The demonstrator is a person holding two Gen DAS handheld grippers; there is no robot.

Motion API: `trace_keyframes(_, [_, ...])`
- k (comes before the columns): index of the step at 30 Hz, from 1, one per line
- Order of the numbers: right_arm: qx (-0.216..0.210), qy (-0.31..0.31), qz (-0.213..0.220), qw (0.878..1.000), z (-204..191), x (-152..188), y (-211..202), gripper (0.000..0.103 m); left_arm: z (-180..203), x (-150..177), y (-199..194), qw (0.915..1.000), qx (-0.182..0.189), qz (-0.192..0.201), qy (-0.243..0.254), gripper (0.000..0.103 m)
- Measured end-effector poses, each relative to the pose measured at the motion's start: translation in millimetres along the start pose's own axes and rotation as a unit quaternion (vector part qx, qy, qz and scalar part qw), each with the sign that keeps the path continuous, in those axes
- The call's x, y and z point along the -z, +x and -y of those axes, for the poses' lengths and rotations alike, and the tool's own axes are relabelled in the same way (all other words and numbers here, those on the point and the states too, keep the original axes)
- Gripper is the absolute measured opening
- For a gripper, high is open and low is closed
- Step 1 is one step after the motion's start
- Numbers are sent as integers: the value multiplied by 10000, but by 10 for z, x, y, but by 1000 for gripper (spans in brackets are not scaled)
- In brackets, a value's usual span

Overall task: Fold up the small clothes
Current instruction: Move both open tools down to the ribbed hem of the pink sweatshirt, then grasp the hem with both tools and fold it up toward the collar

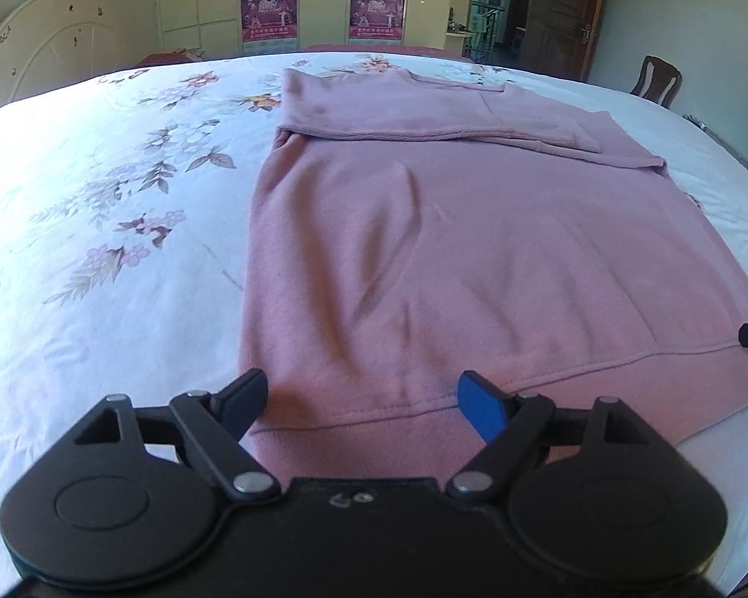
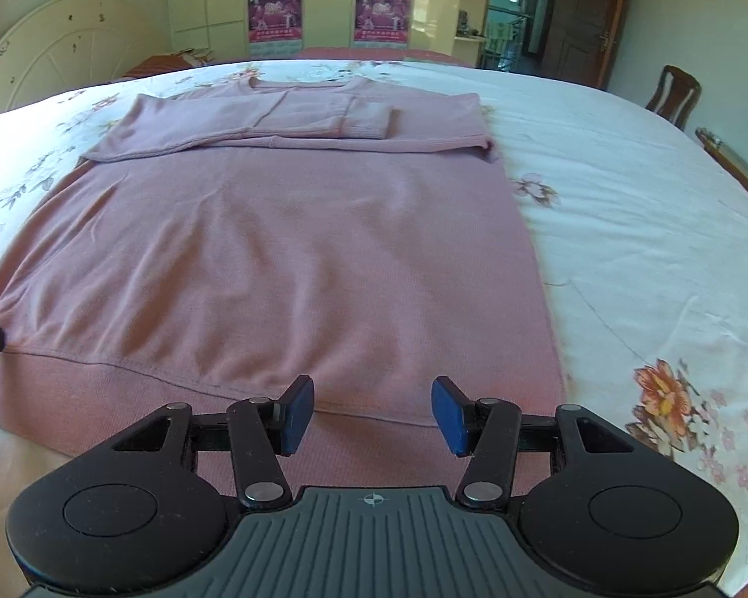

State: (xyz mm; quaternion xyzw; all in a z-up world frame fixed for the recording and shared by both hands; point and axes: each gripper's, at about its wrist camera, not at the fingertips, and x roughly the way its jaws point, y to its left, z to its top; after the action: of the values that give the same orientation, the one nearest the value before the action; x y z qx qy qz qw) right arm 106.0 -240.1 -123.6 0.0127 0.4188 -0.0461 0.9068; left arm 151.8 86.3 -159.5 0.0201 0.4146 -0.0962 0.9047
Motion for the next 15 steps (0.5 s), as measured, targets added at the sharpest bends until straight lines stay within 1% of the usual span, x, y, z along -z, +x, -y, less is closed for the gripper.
trace_keyframes(2, [144, 91, 1, 9999, 92, 19, -14, 54, -79, 37, -12, 9999, -23, -36, -104, 83])
trace_keyframes(3, [225, 120, -17, 9997, 134, 30, -13, 62, -122, 56, -9, 9997, 30, -115, -211, 82])
trace_keyframes(4, [311, 139, -19, 9994, 165, 40, -12, 74, -167, 78, -14, 9992, 97, -160, -342, 82])
trace_keyframes(5, [383, 147, -10, 9992, 209, 56, -19, 77, -192, 100, -28, 9990, 139, -152, -408, 82])
trace_keyframes(9, [387, 252, -187, 9988, 328, 118, 12, 77, -220, 156, -71, 9978, 334, -158, -553, 79])
trace_keyframes(11, [282, 492, -309, 9979, 412, 165, 41, 77, -214, 162, -79, 9969, 446, -152, -626, 70])
trace_keyframes(12, [179, 691, -339, 9969, 454, 189, 45, 76, -209, 169, -83, 9964, 498, -142, -675, 60])
trace_keyframes(13, [74, 892, -345, 9954, 496, 209, 41, 69, -208, 174, -81, 9957, 557, -134, -726, 50])
trace_keyframes(14, [2, 1037, -354, 9940, 524, 215, 32, 66, -210, 171, -72, 9951, 604, -125, -768, 45])
trace_keyframes(15, [-10, 1078, -350, 9936, 531, 213, 21, 62, -218, 167, -68, 9945, 650, -123, -812, 35])
